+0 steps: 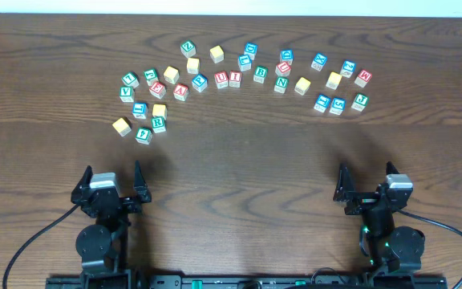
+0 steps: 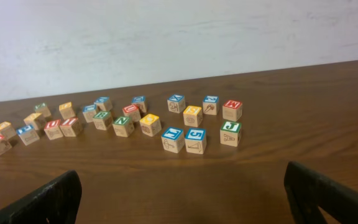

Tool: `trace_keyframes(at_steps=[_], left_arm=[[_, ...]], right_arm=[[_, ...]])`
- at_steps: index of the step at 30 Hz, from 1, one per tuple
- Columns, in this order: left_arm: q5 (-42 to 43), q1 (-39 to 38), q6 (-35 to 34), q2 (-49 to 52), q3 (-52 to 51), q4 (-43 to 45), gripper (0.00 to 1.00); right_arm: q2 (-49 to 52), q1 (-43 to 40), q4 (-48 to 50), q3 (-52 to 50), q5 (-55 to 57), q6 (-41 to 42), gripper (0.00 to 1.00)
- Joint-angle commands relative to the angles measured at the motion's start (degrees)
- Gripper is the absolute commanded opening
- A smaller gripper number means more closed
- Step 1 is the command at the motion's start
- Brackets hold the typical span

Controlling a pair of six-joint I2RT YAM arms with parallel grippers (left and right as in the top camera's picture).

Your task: Spell out NEURIPS

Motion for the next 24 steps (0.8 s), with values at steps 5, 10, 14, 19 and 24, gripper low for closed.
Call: trace_keyframes(at_steps=[5, 10, 14, 19, 24], left_arm=[[-1.1, 0.1, 0.6, -0.4, -0.6, -2.7, 0.98], [-1.1, 0.1, 0.6, -0.4, -0.6, -2.7, 0.98], [-1.0, 0.1, 0.6, -0.4, -0.6, -2.7, 0.98], [-0.8, 0.1, 0.4, -0.4, -0.6, -2.5, 0.98], [2.4, 0.1, 0.1, -0.4, -0.6, -2.0, 0.98]], right_arm=[[-0.4, 0.2, -0.1, -0.2, 0.5, -0.8, 0.99], [-0.4, 0.2, 0.0, -0.2, 0.5, -0.8, 0.99], [-0.4, 0.2, -0.1, -0.2, 0.5, -0.8, 0.99], [-0.4, 0.2, 0.0, -0.2, 0.5, -0.8, 0.99], [-0.4, 0.2, -0.1, -0.2, 0.5, -0.8, 0.99]])
